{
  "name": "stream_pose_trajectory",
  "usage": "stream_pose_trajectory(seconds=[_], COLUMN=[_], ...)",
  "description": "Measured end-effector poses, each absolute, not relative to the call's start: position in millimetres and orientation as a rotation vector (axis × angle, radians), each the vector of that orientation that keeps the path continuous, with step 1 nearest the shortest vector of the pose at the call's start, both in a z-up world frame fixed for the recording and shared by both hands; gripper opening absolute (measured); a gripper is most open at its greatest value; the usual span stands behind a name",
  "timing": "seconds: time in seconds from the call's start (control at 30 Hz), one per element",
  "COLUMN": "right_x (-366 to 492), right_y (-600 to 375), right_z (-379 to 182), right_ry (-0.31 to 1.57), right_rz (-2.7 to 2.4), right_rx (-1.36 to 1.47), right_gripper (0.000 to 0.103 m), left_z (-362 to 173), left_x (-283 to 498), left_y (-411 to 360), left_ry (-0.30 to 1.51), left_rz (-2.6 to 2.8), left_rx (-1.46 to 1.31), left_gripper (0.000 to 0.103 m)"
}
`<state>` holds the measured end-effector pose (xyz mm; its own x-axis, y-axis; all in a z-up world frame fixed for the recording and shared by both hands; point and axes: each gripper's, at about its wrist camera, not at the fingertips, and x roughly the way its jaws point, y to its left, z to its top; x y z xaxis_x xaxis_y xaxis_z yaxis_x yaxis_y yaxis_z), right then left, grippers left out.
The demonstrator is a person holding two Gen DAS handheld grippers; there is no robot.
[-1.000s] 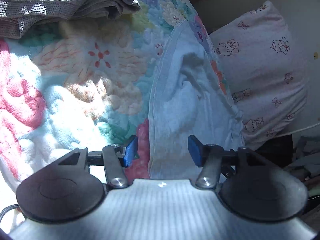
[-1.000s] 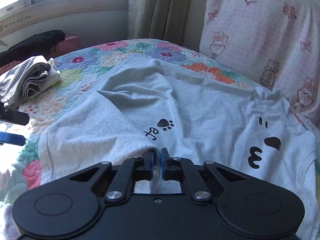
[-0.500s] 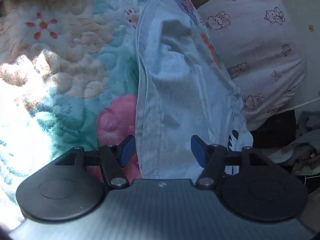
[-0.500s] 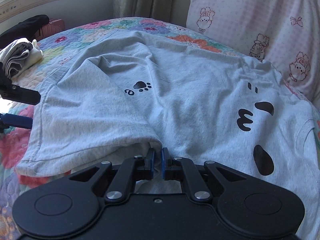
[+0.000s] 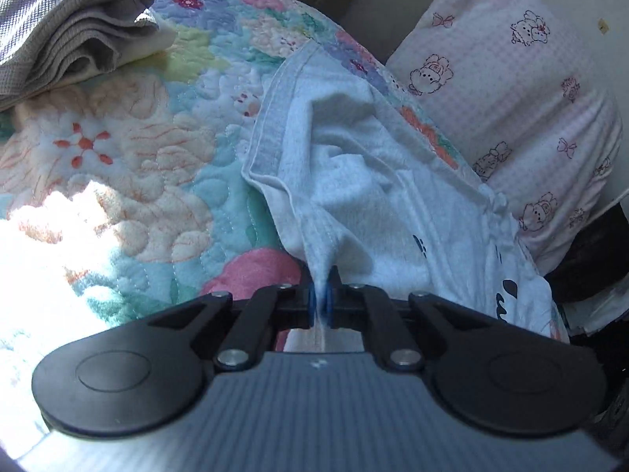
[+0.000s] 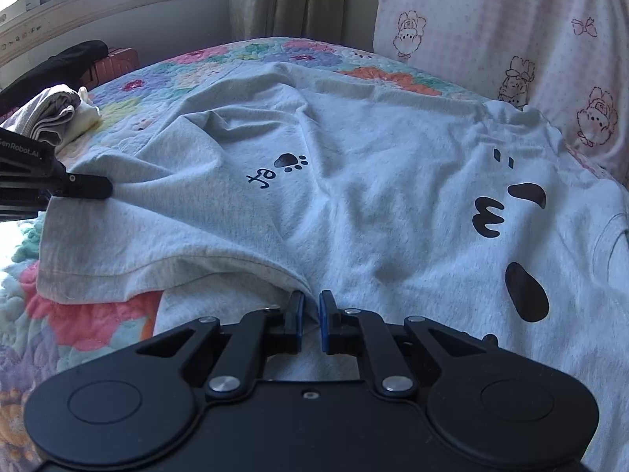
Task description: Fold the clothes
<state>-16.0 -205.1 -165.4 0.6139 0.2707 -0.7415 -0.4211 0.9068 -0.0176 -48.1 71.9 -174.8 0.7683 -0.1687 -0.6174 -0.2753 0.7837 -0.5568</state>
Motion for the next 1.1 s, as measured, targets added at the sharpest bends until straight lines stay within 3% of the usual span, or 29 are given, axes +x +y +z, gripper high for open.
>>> stream_pose_trajectory(seconds=[0.1,0.13,0.27,0.33,0.53,0.63,0.87,1.1], right_x=[-19,-22,-36,-44,-58,-65,-68,-79], right_y=[-210,-213,-238,-239,-223,-214,-224,-303], right_z=[-163,-161,-143,-139,-156,-171,-156,-133], right_ry=[0.821,0.826,0.854,0.865,0.932,0.951,0.898,0.872], right_rz=[0.439,0.464,0.656,0.678,0.605,0.554,0.523,0.308], right_rx=[-0.156,-0.115,0.245,0.255,-0.006,-0.105,-0.125,-0.089], right_gripper=[0.025,0.034,0.05,0.054,0.056,0.057,0.058,0.059], left_z=[-156,-148,-111,-105,-150,-155,-139,-135], left_x=[-55,-59,-88,-96,-81,-79,-93,-103], left_y=[72,75,101,124,159,159,150,122], left_ry=[0.647,0.621,0.481,0.468,0.686,0.704,0.724,0.792], left_rz=[0.128,0.159,0.321,0.362,0.45,0.455,0.453,0.206], left_rx=[-0.582,-0.54,-0.401,-0.407,-0.54,-0.544,-0.527,-0.628], left_gripper=[0.004,0.004,0.005,0.005,0.004,0.004,0.004,0.006])
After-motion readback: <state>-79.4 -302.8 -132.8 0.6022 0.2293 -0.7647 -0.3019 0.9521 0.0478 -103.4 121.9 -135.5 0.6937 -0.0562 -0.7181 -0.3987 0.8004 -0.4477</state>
